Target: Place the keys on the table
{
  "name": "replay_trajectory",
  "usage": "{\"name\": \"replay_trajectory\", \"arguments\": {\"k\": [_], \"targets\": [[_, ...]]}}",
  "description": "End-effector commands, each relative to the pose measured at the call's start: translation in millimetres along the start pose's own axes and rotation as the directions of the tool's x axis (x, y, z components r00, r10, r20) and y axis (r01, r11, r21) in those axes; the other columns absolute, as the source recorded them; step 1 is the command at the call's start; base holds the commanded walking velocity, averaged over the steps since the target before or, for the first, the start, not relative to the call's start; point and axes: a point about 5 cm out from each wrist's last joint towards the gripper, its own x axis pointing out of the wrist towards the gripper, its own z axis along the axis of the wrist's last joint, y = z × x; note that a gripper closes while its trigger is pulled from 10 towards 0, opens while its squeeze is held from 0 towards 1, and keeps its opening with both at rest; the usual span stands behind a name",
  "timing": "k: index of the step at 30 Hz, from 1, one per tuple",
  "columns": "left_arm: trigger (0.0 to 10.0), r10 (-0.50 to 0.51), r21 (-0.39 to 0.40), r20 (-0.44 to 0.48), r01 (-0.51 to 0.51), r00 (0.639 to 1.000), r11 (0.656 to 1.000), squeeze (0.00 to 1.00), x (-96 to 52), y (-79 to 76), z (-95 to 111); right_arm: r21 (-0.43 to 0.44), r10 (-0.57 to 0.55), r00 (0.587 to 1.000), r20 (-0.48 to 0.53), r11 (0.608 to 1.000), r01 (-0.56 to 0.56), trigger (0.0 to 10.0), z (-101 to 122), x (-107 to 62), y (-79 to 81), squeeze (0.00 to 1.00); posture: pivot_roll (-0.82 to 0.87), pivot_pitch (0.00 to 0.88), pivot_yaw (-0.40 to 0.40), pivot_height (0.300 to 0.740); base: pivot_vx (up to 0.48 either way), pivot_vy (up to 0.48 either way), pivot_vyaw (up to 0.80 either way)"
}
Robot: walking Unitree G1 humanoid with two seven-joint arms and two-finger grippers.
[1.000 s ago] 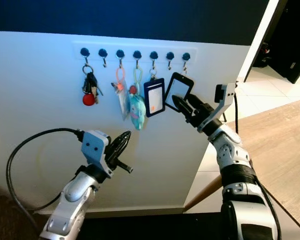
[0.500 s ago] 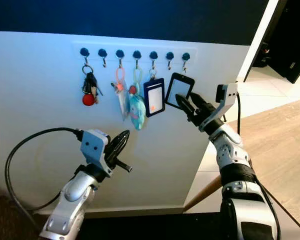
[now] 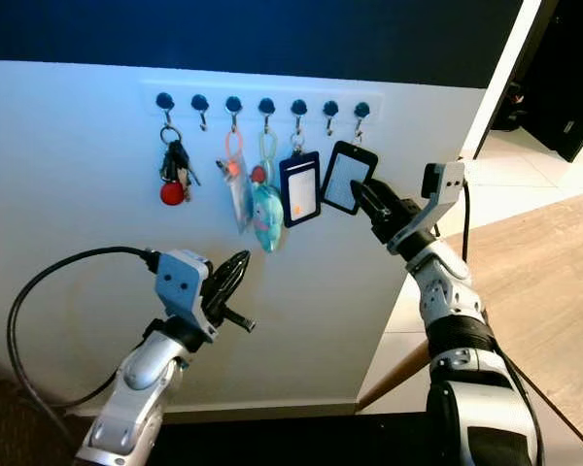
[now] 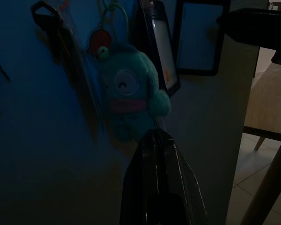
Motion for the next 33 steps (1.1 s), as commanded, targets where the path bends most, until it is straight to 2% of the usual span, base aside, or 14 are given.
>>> {"name": "replay_trajectory", "arguments": {"k": [1, 2, 3, 4, 16, 17, 19, 23, 24, 25, 26, 27, 29, 33], "targets": [[10.0, -0.005, 0.009, -0.008, 0.005, 1.0, 1.0, 0.0, 1.3, -0.9, -0.7, -0.003, 0.001, 1.0, 0.003, 1.0, -0.001, 2.4, -0.1, 1.3, 0.4, 0.0, 0.1, 0.067, -0.071, 0.74, 0.0, 0.0, 0.0], [10.0, -0.004, 0.009, -0.009, 0.004, 1.0, 1.0, 0.0, 1.3, -0.7, -0.7, -0.002, 0.0, 1.0, 0.004, 1.0, 0.0, 0.0, -0.2, 1.4, 0.4, 0.0, 0.1, 0.066, -0.071, 0.74, 0.0, 0.0, 0.0], [10.0, -0.002, 0.01, -0.009, 0.003, 1.0, 1.0, 0.0, 1.3, -0.2, -0.8, -0.003, -0.002, 1.0, 0.004, 1.0, 0.002, 3.3, -0.3, 1.7, 0.5, 0.0, 0.1, 0.067, -0.071, 0.74, 0.0, 0.0, 0.0], [10.0, -0.002, 0.01, -0.01, 0.002, 1.0, 1.0, 0.0, 1.2, 0.0, -0.9, -0.007, -0.005, 1.0, 0.003, 1.0, 0.005, 10.0, -0.5, 1.8, 0.6, 0.0, 0.1, 0.066, -0.071, 0.74, 0.0, 0.0, 0.0], [10.0, -0.003, 0.011, -0.01, 0.003, 1.0, 1.0, 0.0, 0.9, 0.2, -0.8, -0.01, -0.002, 1.0, 0.002, 1.0, 0.002, 10.0, -2.4, 2.0, 1.2, 0.0, 0.1, 0.065, -0.07, 0.74, 0.0, 0.0, 0.0], [10.0, -0.003, 0.011, -0.01, 0.003, 1.0, 1.0, 0.0, 1.0, -0.1, -0.8, -0.016, -0.006, 1.0, 0.002, 1.0, 0.006, 9.3, -2.3, 1.8, 1.0, 0.0, 0.1, 0.063, -0.07, 0.74, 0.0, 0.0, 0.0], [10.0, -0.004, 0.01, -0.01, 0.004, 1.0, 1.0, 0.0, 1.2, -0.5, -0.8, -0.022, -0.01, 1.0, 0.004, 1.0, 0.01, 10.0, -2.2, 1.6, 0.9, 0.0, 0.1, 0.062, -0.069, 0.74, 0.0, 0.0, 0.0], [10.0, -0.003, 0.009, -0.009, 0.003, 1.0, 1.0, 0.0, 1.7, -0.9, -0.5, -0.023, -0.007, 1.0, 0.007, 1.0, 0.007, 10.0, -2.3, 1.9, 1.4, 0.0, 0.1, 0.062, -0.07, 0.74, 0.0, 0.0, 0.0], [10.0, -0.003, 0.009, -0.008, 0.003, 1.0, 1.0, 0.0, 1.8, -1.0, -0.5, -0.016, -0.002, 1.0, 0.01, 1.0, 0.002, 3.5, -2.3, 2.1, 2.0, 0.0, 0.1, 0.062, -0.07, 0.74, 0.0, 0.0, 0.0], [10.0, -0.003, 0.009, -0.008, 0.003, 1.0, 1.0, 0.0, 1.7, -1.1, -0.4, -0.011, 0.002, 1.0, 0.013, 1.0, -0.001, 1.8, -2.3, 2.3, 2.4, 0.0, 0.1, 0.062, -0.07, 0.74, 0.0, 0.0, 0.0], [10.0, -0.003, 0.009, -0.008, 0.003, 1.0, 1.0, 0.0, 1.7, -1.1, -0.4, -0.011, 0.002, 1.0, 0.013, 1.0, -0.001, 1.8, -2.3, 2.3, 2.4, 0.0, 0.1, 0.062, -0.07, 0.74, 0.0, 0.0, 0.0], [10.0, -0.002, 0.008, -0.008, 0.002, 1.0, 1.0, 0.0, 1.5, -1.1, -0.5, -0.019, -0.005, 1.0, 0.011, 1.0, 0.005, 9.2, -2.4, 2.6, 2.3, 0.0, 0.1, 0.061, -0.071, 0.74, 0.0, 0.0, 0.0], [10.0, -0.002, 0.008, -0.008, 0.002, 1.0, 1.0, 0.0, 1.4, -1.2, -0.5, -0.027, -0.011, 1.0, 0.008, 1.0, 0.011, 10.0, -2.5, 2.7, 2.0, 0.0, 0.1, 0.06, -0.071, 0.74, 0.0, 0.0, 0.0], [10.0, 0.0, 0.009, -0.009, 0.0, 1.0, 1.0, 0.0, 1.2, -0.5, -0.4, -0.022, -0.005, 1.0, 0.013, 1.0, 0.005, 10.0, -2.5, 3.0, 2.7, 0.0, 0.1, 0.061, -0.071, 0.74, 0.0, 0.0, 0.0]]}}
